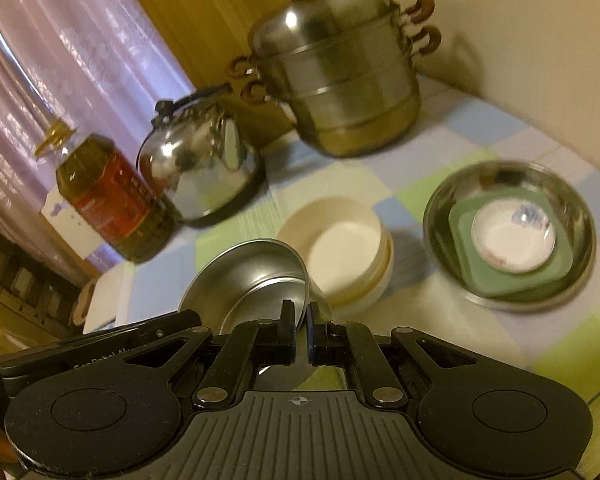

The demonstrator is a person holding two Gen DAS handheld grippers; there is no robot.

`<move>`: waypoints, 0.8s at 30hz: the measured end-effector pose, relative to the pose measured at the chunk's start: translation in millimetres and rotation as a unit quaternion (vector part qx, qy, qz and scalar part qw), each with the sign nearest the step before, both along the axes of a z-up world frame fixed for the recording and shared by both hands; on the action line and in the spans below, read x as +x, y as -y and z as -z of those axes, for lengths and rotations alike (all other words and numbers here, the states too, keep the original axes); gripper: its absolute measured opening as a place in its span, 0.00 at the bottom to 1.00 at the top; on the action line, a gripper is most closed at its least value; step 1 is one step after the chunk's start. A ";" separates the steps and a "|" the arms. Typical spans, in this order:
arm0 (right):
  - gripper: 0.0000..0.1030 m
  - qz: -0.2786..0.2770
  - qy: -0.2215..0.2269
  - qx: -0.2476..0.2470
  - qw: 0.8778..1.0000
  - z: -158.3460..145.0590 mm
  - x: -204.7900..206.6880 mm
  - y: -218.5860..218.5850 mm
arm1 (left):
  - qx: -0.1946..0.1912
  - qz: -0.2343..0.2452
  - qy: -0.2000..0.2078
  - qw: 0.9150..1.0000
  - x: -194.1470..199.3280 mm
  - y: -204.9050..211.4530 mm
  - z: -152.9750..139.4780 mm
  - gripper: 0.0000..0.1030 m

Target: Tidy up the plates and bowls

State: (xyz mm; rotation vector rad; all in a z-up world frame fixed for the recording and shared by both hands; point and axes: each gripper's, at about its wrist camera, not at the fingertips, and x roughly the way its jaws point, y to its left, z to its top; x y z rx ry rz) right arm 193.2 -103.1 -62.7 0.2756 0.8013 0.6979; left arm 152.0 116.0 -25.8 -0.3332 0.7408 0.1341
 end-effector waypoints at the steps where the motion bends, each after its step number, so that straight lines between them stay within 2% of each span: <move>1: 0.05 0.002 -0.001 0.002 1.000 -1.9 5.1 0.3 | 0.002 0.001 0.004 1.000 5.1 1.1 -1.8 0.07; 10: 0.05 0.016 0.005 0.009 1.000 -11.3 51.2 0.2 | 0.018 -0.002 0.016 1.000 53.6 4.4 -2.6 0.07; 24: 0.05 0.008 -0.002 0.001 1.000 9.4 88.5 -9.1 | 0.023 -0.011 0.002 1.000 85.6 -2.8 19.8 0.07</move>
